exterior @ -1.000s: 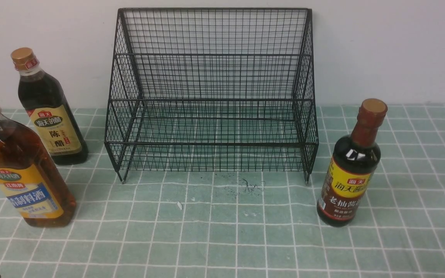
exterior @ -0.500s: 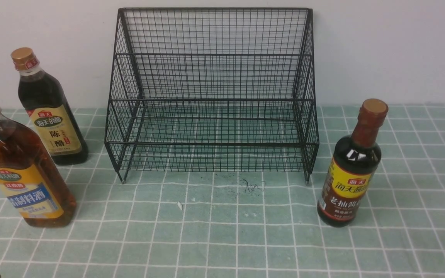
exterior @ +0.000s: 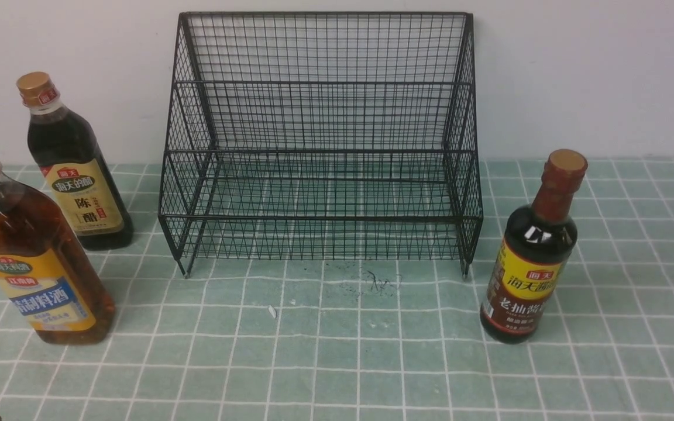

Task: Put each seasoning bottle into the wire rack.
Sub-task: Use the right arm to grab the condiment bottle closest to it

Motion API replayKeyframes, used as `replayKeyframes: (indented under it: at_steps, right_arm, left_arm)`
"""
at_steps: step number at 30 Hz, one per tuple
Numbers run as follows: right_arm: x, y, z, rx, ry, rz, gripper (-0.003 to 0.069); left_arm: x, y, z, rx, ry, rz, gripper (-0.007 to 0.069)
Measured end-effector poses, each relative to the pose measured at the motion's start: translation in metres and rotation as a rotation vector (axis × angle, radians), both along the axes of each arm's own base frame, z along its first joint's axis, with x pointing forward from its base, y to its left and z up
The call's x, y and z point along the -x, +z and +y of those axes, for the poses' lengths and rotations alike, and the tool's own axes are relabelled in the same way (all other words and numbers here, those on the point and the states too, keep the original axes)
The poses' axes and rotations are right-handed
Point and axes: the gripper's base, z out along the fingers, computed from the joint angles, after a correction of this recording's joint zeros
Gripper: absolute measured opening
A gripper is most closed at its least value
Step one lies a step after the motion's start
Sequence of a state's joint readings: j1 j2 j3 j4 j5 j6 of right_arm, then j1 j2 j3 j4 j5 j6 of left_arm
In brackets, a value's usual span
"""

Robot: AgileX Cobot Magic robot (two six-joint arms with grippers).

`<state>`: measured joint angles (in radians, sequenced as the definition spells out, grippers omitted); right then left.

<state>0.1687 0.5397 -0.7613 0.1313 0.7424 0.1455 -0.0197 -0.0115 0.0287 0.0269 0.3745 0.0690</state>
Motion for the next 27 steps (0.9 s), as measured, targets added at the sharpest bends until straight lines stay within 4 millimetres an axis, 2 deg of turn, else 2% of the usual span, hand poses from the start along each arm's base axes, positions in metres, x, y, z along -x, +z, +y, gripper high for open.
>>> replayKeyframes:
  at_steps: [2,4,5,6,7,9,10,12,18,27]
  right_arm:
    - [-0.022,0.012,0.005,0.071,0.037,0.052,0.0037]
    - [-0.047,0.024,0.013,0.121,0.097,0.075,0.0102]
    - [-0.049,0.028,0.013,0.123,0.101,0.069,0.0117]
    - [-0.069,0.031,0.019,0.139,0.141,0.091,0.0174]
    - [-0.081,0.034,0.024,0.144,0.174,0.092,0.0227]
    - [-0.104,0.030,0.032,0.151,0.225,0.125,0.0313]
    - [-0.106,0.030,0.033,0.151,0.236,0.125,0.0322]
    - [-0.129,0.024,0.041,0.149,0.286,0.152,0.0441]
    - [-0.161,0.002,0.052,0.159,0.353,0.210,0.0610]
    - [-0.189,-0.033,0.058,0.200,0.378,0.326,0.0624]
  left_arm:
    - [0.000,0.000,0.000,0.000,0.000,0.000,-0.0006]
    - [0.000,0.000,0.000,0.000,0.000,0.000,-0.0006]
    - [0.000,0.000,0.000,0.000,0.000,0.000,-0.0006]
    - [0.000,0.000,0.000,0.000,0.000,0.000,-0.0006]
    - [0.000,0.000,0.000,0.000,0.000,0.000,-0.0006]
    - [0.000,0.000,0.000,0.000,0.000,0.000,-0.0006]
    - [0.000,0.000,0.000,0.000,0.000,0.000,-0.0006]
    - [0.000,0.000,0.000,0.000,0.000,0.000,-0.0006]
    - [0.000,0.000,0.000,0.000,0.000,0.000,-0.0006]
    - [0.000,0.000,0.000,0.000,0.000,0.000,-0.0006]
